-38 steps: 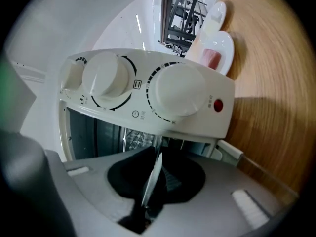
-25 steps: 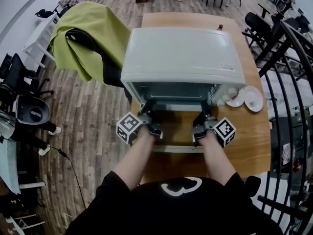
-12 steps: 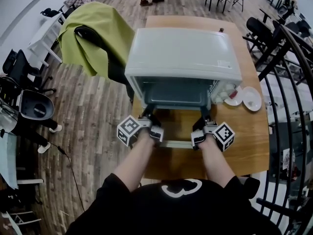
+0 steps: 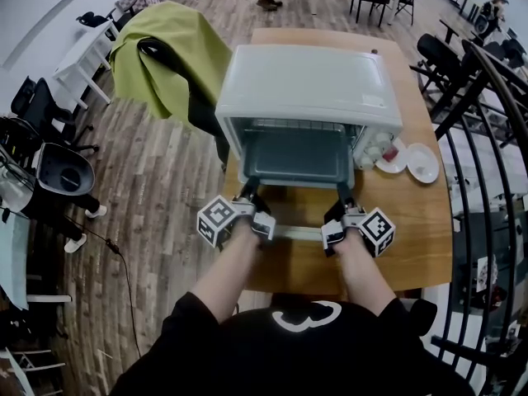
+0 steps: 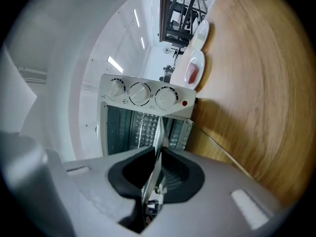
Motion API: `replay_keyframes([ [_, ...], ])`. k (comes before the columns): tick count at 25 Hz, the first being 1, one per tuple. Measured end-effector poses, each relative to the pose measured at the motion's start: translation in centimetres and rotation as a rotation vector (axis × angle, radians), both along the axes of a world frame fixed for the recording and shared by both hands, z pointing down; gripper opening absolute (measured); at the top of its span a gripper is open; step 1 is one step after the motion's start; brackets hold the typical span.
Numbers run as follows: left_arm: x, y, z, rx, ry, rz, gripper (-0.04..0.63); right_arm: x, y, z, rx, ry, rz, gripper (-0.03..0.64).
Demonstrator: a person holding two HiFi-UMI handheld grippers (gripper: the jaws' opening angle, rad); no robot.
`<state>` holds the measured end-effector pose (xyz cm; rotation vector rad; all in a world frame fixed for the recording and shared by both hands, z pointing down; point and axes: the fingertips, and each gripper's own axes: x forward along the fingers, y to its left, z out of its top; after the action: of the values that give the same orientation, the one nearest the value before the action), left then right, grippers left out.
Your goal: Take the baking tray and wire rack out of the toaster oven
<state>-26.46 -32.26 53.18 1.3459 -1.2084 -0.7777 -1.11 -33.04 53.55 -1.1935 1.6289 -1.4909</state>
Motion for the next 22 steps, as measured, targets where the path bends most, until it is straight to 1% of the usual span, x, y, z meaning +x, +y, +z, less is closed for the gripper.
replay_keyframes([
  [11,0.3,3.3,-0.9,0.008,-0.013,-0.015,0.046,0.3,3.3,-1.0,0.007,-0.010,-0.024,0.040],
  [22,0.8,7.1,-1.3,0.010,-0.018,-0.016,0.045,0.8,6.8,-2.0,0.045,0.006,-0.042,0.035],
])
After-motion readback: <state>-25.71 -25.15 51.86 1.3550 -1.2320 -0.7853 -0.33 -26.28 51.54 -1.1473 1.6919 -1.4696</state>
